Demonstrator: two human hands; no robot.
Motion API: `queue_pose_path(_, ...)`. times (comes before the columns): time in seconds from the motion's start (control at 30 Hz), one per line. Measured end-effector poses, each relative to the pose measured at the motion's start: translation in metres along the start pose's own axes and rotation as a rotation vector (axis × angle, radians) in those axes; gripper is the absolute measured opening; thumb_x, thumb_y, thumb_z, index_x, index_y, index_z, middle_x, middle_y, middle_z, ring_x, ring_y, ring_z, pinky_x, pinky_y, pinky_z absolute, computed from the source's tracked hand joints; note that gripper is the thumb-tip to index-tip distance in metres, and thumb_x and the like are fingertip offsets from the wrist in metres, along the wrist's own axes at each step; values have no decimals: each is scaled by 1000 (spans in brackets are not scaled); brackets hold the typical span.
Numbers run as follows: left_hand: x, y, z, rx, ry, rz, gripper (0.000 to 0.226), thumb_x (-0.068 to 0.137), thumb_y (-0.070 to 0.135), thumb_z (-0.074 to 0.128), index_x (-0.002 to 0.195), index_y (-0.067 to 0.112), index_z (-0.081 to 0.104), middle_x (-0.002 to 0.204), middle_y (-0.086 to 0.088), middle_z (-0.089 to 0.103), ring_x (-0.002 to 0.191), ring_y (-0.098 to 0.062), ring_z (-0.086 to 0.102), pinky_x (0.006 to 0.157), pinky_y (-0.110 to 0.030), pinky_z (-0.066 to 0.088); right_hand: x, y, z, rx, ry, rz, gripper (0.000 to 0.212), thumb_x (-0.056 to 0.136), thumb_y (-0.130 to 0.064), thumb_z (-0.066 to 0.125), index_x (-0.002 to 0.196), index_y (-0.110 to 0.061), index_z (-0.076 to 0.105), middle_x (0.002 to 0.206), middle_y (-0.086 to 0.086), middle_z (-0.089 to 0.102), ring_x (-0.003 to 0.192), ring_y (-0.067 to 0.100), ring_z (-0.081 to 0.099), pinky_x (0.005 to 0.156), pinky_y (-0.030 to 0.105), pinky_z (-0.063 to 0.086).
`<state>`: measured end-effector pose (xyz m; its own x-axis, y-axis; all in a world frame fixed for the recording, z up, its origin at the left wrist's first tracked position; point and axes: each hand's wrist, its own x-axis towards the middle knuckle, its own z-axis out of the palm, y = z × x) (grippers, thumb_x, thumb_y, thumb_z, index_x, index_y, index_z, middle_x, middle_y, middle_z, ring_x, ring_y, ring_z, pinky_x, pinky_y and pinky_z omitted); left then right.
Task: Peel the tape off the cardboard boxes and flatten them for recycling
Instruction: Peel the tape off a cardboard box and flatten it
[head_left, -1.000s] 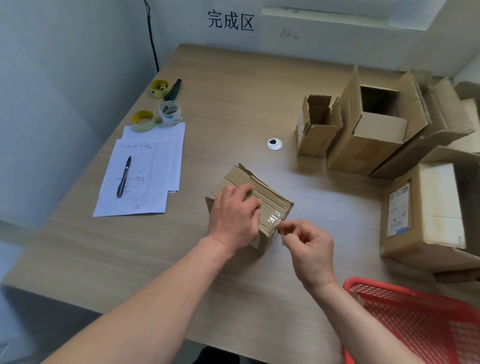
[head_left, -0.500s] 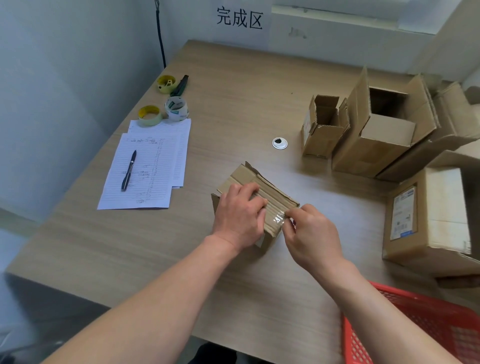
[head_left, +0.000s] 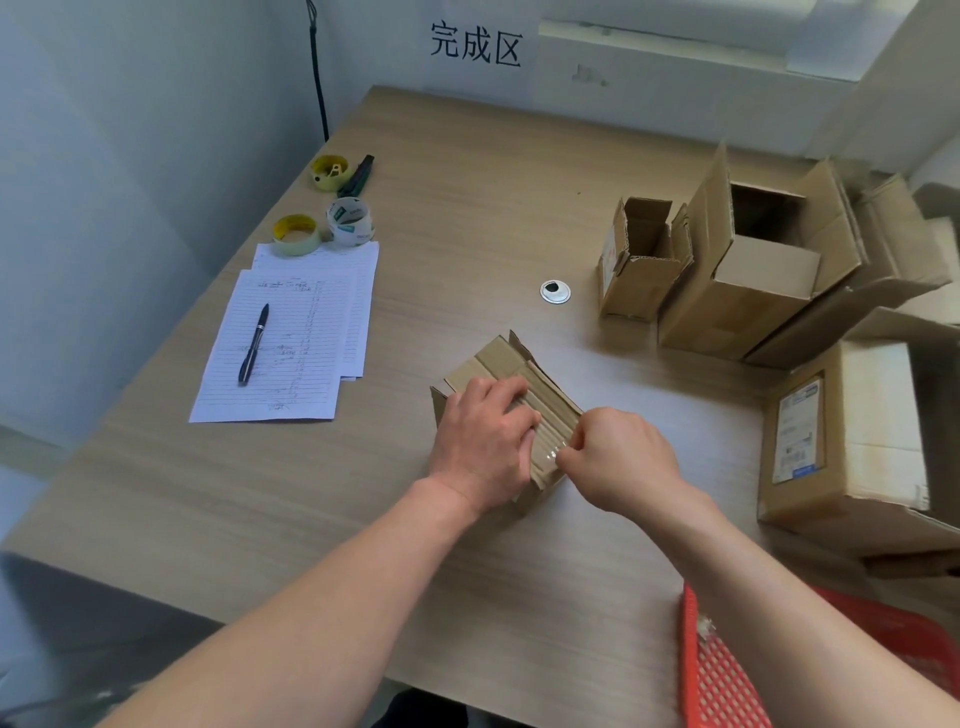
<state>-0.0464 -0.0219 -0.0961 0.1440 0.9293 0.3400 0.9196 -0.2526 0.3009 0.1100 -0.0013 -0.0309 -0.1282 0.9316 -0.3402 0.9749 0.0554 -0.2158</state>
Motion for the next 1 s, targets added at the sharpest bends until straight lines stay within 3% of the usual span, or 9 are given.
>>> queue_pose_path(0.17, 0, -4, -1, -7, -8, -4, 28, 83, 33, 49, 87, 22, 74, 117, 0, 66, 98, -29, 58, 72, -39, 48, -13, 9, 15, 155, 193, -61, 11, 88, -36, 60, 94, -27, 58, 92, -5, 61, 91, 26, 59, 68, 34, 41)
queue_pose_path(0.3, 0, -2, -1, -2, 0, -2, 29, 83, 33, 48, 87, 22, 74, 116, -1, 67, 98, -29, 58, 72, -38, 46, -20, 7, 27, 170, 327, -71, 16, 90, -32, 61, 100, -24, 71, 97, 2, 62, 90, 31, 62, 69, 35, 45)
queue_pose_path(0.4, -1, -2, -1, 4, 3, -6, 30, 83, 33, 48, 87, 22, 75, 116, -1, 67, 96, -30, 59, 72, -38, 46, -22, -1, 34, 137, 356, -77, 17, 92, -26, 58, 88, -19, 72, 93, 4, 60, 85, 34, 61, 63, 34, 40)
queue_pose_path(0.57, -4, -5, -2, -1, 15, -25, 30, 83, 32, 47, 87, 21, 75, 115, -1, 68, 95, -30, 59, 70, -39, 47, -19, 0, 42, 242, 324, -115, 11, 96, -23, 53, 89, -17, 60, 94, 3, 55, 83, 29, 55, 68, 38, 41)
queue_pose_path(0.67, -6, -8, -3, 1, 13, -35, 31, 83, 32, 47, 89, 21, 75, 116, -1, 67, 96, -31, 58, 71, -40, 48, -17, 12, 48, 637, 247, -176, 20, 94, -7, 56, 79, -19, 55, 81, -3, 53, 74, 14, 49, 70, 34, 41)
queue_pose_path(0.77, -6, -7, -4, 0, 2, -33, 33, 83, 33, 46, 89, 21, 75, 115, -1, 67, 97, -31, 59, 72, -40, 49, -26, 16, 42, 1382, 141, 8, 28, 96, 4, 47, 76, -14, 52, 73, -1, 56, 70, 12, 53, 66, 34, 46)
queue_pose_path(0.83, -6, -6, -4, 7, 2, -29, 33, 82, 33, 45, 89, 21, 76, 115, -2, 67, 97, -31, 59, 72, -40, 49, -30, 16, 37, 1668, 174, 171, 24, 97, -1, 45, 76, -12, 52, 71, 3, 58, 72, 19, 58, 61, 36, 49)
queue_pose_path(0.9, -6, -6, -4, 11, 7, -25, 33, 82, 33, 45, 88, 21, 75, 115, -2, 68, 96, -32, 60, 72, -40, 49, -29, 15, 35, 1562, 218, 277, 24, 98, -23, 53, 77, -11, 55, 70, 7, 59, 71, 25, 61, 57, 36, 48)
queue_pose_path(1.0, -6, -5, -3, 24, 9, -21, 33, 83, 33, 45, 88, 21, 75, 115, -2, 68, 96, -32, 59, 70, -40, 49, -27, 9, 38, 1112, 102, 320, 51, 88, -58, 63, 73, -9, 60, 60, 4, 62, 65, 30, 70, 55, 40, 52)
